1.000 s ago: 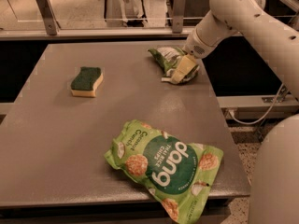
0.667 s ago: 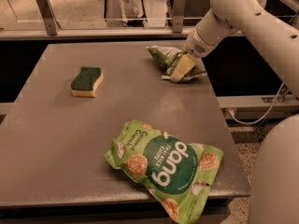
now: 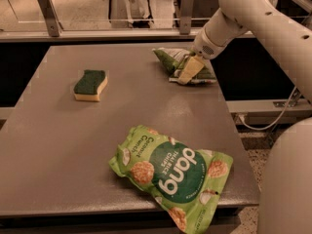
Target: Move green jalapeno chip bag near green rice chip bag
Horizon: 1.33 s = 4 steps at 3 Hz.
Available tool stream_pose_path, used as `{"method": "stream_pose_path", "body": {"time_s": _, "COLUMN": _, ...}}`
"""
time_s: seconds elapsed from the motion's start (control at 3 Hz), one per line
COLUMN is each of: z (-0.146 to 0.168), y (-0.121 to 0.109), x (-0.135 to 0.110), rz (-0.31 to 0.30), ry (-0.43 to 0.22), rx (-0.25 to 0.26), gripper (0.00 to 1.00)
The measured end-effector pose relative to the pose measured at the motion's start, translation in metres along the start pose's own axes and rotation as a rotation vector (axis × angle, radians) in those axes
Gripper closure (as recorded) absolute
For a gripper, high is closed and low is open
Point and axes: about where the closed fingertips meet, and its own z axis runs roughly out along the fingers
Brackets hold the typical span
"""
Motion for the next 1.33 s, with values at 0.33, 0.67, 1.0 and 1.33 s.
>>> {"method": "stream_pose_path", "body": {"time_s": 0.33, "z": -0.027, "y": 0.028, "x": -0.032, "rz": -0.093, "ry": 0.024, "rx": -0.024, "gripper": 1.0}}
{"method": "stream_pose_path", "body": {"time_s": 0.67, "z": -0.059, "y": 0.068, "x": -0.063, "rz": -0.204, "ry": 0.037, "rx": -0.061, "gripper": 1.0}}
{"method": "stream_pose_path", "body": {"time_s": 1.0, "z": -0.078, "y": 0.096, "x": -0.067, "rz": -0.241, "ry": 0.059, "rx": -0.085, "gripper": 1.0}}
{"method": "stream_pose_path", "body": {"time_s": 1.33, "z": -0.099, "y": 0.116, "x": -0.045, "rz": -0.181, "ry": 0.061, "rx": -0.106, "gripper": 1.0}}
